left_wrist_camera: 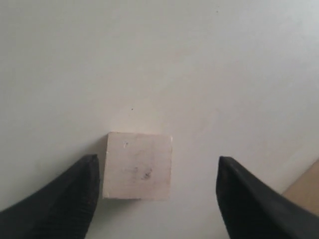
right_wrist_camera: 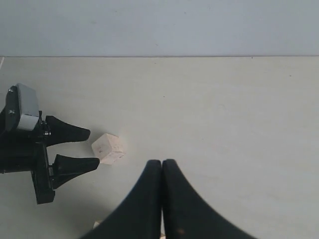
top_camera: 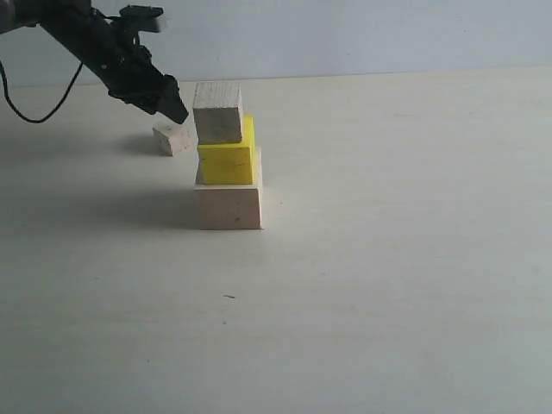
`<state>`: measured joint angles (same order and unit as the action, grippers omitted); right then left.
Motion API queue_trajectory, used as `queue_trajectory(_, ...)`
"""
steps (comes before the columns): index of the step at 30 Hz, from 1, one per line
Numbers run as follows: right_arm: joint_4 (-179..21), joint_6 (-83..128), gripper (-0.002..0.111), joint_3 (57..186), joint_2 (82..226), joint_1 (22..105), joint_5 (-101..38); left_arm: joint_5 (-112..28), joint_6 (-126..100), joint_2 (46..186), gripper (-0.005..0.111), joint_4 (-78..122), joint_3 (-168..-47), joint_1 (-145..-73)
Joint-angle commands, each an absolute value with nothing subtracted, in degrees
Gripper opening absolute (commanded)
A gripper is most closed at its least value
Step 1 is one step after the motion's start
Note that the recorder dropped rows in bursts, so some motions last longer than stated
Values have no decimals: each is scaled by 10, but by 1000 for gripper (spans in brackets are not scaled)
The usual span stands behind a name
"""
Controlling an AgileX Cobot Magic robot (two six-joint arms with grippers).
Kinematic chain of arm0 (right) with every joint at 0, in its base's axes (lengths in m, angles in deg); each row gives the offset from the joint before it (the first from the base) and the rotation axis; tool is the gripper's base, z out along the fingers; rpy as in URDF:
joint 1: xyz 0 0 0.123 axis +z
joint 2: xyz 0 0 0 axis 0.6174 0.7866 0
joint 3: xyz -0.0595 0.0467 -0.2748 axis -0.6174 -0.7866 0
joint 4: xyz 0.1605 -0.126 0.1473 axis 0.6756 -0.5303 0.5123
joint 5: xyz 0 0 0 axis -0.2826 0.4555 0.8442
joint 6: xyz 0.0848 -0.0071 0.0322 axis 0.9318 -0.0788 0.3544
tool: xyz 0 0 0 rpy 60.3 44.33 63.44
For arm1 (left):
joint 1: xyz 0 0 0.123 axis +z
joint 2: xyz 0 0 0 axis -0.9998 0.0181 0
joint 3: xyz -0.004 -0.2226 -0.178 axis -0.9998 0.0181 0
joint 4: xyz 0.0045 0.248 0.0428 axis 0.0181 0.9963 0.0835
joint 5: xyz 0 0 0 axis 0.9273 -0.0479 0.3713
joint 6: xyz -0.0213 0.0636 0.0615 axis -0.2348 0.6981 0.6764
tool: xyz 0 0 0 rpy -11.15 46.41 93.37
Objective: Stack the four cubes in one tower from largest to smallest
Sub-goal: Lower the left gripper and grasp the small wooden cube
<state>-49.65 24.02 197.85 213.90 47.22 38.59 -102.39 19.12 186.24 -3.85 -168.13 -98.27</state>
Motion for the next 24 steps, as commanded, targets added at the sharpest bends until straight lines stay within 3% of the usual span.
queue_trajectory(1, -494, 232, 0, 1981, 2130, 471, 385, -1016, 209, 1875, 65, -45, -1679, -981)
queue_trajectory(19, -494, 232, 0, 1981, 2130, 471, 385, -991, 248, 1905, 65, -46, -1679, -981)
queue_trajectory(24, -494, 232, 0, 1981, 2130, 471, 385, -989, 248, 1908, 60, -49, -1679, -981)
